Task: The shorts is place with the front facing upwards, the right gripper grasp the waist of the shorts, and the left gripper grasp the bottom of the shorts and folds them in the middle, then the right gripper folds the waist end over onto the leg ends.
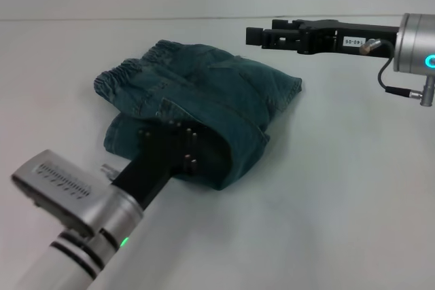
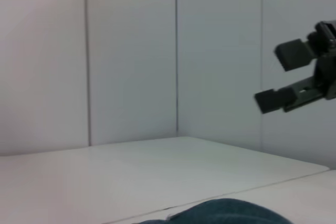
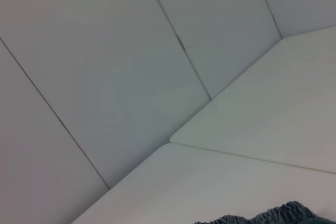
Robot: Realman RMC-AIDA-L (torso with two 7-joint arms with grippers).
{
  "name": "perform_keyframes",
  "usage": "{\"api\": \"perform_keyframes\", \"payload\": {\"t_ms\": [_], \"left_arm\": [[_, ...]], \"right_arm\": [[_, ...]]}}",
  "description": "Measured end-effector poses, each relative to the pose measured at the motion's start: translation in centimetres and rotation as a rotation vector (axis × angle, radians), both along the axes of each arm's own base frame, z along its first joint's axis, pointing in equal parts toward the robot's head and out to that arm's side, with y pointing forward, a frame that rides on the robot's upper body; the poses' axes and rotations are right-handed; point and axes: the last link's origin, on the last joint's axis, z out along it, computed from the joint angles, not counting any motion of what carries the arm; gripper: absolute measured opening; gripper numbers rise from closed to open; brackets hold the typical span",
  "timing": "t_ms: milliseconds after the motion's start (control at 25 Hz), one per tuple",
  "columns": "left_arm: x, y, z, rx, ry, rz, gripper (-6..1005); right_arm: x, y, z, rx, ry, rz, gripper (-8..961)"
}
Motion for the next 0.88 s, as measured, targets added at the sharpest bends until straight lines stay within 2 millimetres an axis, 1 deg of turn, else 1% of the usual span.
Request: {"api": "perform_keyframes", "payload": {"t_ms": [120, 160, 280, 320, 400, 520, 600, 680, 800, 880], "left_arm": [[-1.2, -0.6, 0.6, 0.024, 0.000, 0.023, 1], [-1.9, -1.0, 1.1, 0.044, -0.012, 0.039, 1], [-3.1, -1.7, 2.5, 0.090, -0.057, 0.060, 0], [-3.7, -2.1, 3.5, 0.124, -0.087, 0.061, 0], [-4.2, -2.8, 5.1, 0.167, -0.134, 0.039, 0], [-4.7, -4.0, 7.1, 0.188, -0.187, -0.033, 0], [-5.2, -4.3, 8.1, 0.136, -0.227, -0.055, 0], [-5.9, -3.9, 9.2, 0.017, -0.289, -0.045, 47], [-6.2, -3.3, 9.8, -0.142, -0.281, -0.052, 117], [-6.2, -3.0, 10.4, -0.185, -0.269, -0.064, 177]], "right_arm": [[0.5, -0.3, 0.1, 0.005, 0.009, -0.009, 947], [0.8, -0.5, 0.2, 0.008, 0.011, -0.009, 947], [1.6, -1.1, 0.7, 0.031, 0.028, 0.006, 947], [1.9, -1.4, 0.9, 0.041, 0.036, 0.008, 947], [2.7, -2.0, 1.4, 0.061, 0.058, 0.019, 947], [4.0, -3.7, 2.3, 0.093, 0.076, 0.072, 947], [5.1, -4.9, 2.5, 0.110, 0.062, 0.108, 947], [6.4, -6.1, 2.4, 0.118, 0.024, 0.120, 947], [8.1, -7.5, 2.0, 0.119, -0.043, 0.141, 947], [8.6, -8.2, 1.6, 0.118, -0.068, 0.160, 947]]}}
